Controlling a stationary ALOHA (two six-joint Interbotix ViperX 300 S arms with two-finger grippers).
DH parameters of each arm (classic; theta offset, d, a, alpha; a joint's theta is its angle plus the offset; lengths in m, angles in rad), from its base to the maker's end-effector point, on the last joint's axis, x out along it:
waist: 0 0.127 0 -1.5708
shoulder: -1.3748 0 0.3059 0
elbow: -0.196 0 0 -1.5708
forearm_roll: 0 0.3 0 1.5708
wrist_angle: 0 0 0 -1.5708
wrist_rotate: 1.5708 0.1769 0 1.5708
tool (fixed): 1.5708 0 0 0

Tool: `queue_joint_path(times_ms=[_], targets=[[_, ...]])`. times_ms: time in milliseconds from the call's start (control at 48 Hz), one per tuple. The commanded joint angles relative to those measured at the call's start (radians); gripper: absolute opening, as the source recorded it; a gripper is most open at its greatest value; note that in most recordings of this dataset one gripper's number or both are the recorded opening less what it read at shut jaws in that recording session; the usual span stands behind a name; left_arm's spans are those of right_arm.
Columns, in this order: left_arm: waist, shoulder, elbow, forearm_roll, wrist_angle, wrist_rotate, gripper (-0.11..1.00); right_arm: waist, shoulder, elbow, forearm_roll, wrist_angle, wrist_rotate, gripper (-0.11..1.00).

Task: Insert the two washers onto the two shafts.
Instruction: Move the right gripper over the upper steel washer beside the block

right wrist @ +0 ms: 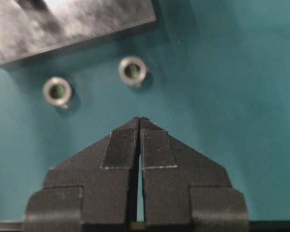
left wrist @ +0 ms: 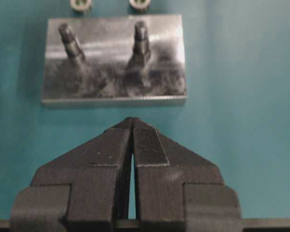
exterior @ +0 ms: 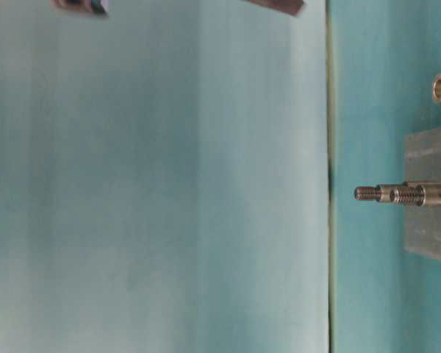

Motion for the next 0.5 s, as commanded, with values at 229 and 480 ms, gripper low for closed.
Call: queue_joint_path(times_ms=[229, 480], targets=[[-0.002, 0.021, -0.043, 0.003, -0.006, 0.002, 0.00, -0.008, 0.181, -0.133, -0.005, 0.011, -0.021, 0.63], [-0.002, 0.021, -0.038, 0.003, -0.006, 0.002, 0.00, 0.000, 0.322, -0.207, -0.009, 0.003, -0.040, 0.87]])
